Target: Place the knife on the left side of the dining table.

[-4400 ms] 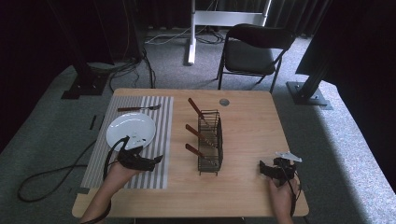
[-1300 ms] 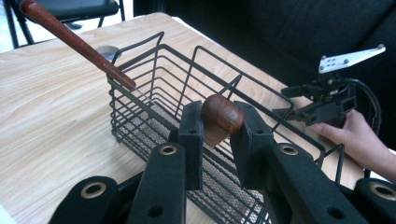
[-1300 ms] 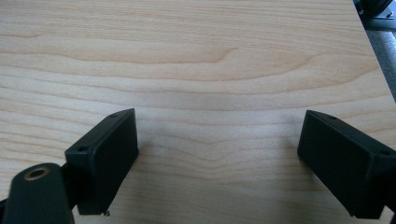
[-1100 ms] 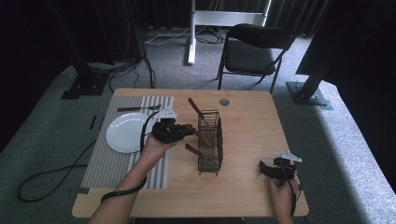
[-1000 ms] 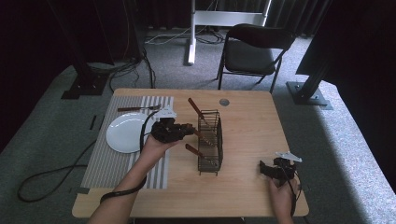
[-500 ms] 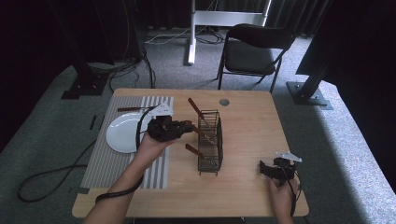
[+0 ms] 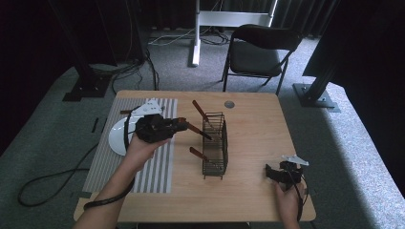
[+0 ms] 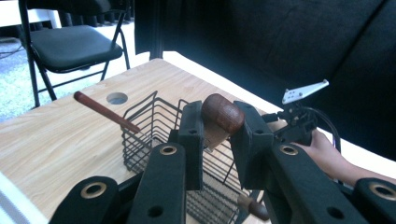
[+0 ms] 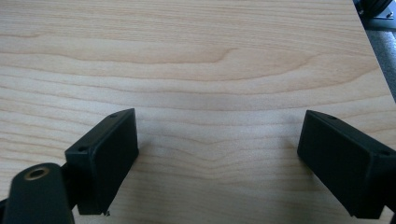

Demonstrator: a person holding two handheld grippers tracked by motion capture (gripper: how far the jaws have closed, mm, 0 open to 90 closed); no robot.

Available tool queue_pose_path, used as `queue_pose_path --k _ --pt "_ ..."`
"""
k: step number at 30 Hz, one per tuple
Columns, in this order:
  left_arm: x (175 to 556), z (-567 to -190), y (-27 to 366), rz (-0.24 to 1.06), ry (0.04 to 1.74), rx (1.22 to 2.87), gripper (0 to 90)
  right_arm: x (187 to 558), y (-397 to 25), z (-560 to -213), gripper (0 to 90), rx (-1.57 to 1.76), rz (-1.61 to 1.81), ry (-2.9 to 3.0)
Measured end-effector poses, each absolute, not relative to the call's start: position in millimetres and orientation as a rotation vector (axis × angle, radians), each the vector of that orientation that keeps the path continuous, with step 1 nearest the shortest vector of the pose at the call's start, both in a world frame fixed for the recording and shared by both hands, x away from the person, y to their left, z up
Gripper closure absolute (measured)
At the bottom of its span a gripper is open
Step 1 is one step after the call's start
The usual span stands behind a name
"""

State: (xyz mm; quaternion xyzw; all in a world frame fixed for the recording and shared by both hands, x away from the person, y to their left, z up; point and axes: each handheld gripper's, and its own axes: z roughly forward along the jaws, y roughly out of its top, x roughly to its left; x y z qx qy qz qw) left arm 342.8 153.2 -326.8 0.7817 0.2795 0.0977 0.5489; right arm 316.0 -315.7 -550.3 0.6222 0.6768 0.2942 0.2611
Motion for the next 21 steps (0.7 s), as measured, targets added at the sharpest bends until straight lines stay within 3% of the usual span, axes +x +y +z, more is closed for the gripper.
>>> queue_pose_path --k 21 --pt "319 -332 231 0.301 0.784 1.808 75.4 316 -316 -550 11.6 1.682 0.796 1.832"
